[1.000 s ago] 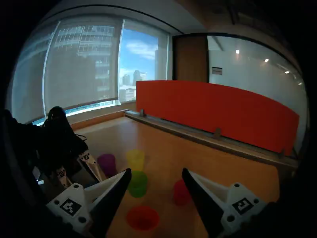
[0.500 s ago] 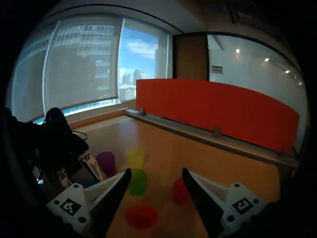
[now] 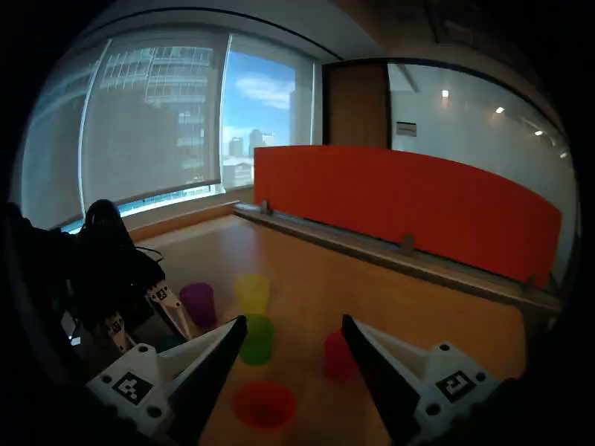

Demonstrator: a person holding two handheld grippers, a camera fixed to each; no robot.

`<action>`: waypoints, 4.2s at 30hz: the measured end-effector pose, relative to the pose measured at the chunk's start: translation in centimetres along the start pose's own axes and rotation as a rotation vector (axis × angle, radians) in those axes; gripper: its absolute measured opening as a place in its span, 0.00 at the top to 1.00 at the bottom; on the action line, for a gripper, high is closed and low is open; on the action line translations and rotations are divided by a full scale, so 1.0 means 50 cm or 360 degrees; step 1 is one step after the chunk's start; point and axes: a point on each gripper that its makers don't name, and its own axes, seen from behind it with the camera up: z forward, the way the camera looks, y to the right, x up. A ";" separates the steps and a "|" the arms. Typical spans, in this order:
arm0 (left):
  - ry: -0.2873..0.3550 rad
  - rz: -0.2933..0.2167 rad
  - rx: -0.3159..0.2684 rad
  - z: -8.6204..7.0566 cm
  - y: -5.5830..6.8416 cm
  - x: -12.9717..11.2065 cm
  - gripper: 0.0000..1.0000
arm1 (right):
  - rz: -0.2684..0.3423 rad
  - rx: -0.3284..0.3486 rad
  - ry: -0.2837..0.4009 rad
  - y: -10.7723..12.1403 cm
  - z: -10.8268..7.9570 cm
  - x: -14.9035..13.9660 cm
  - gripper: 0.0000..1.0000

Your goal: Pour water

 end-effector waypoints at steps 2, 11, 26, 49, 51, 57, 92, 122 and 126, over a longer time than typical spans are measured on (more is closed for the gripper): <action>0.0004 -0.0026 -0.0020 -0.002 0.004 0.001 0.18 | -0.0001 0.0001 -0.0002 -0.002 0.000 -0.001 0.01; 0.0074 -0.0061 -0.0035 -0.023 0.009 0.023 0.18 | 0.0002 -0.0002 -0.0003 -0.004 0.001 0.003 0.01; 0.0284 -0.0097 0.0126 -0.102 -0.028 0.088 0.18 | -0.0016 0.0010 -0.0031 -0.022 0.011 0.004 0.01; 0.0554 -0.0130 0.0353 -0.221 -0.069 0.141 0.18 | -0.0047 0.0084 -0.0131 -0.060 0.053 -0.013 0.01; 0.0570 -0.0127 0.0368 -0.229 -0.072 0.145 0.18 | -0.0058 0.0091 -0.0144 -0.063 0.058 -0.016 0.01; 0.0638 -0.0117 0.0411 -0.254 -0.080 0.161 0.18 | -0.0079 0.0108 -0.0191 -0.068 0.075 -0.023 0.01; 0.0985 -0.0267 0.0667 -0.406 -0.164 0.208 0.18 | -0.0203 0.0241 -0.0543 -0.103 0.174 -0.126 0.00; 0.0984 -0.0285 0.0703 -0.433 -0.172 0.179 0.18 | -0.0211 0.0249 -0.0709 -0.117 0.219 -0.182 0.01; 0.0982 -0.0286 0.0702 -0.432 -0.173 0.178 0.18 | -0.0203 0.0251 -0.0716 -0.119 0.221 -0.187 0.01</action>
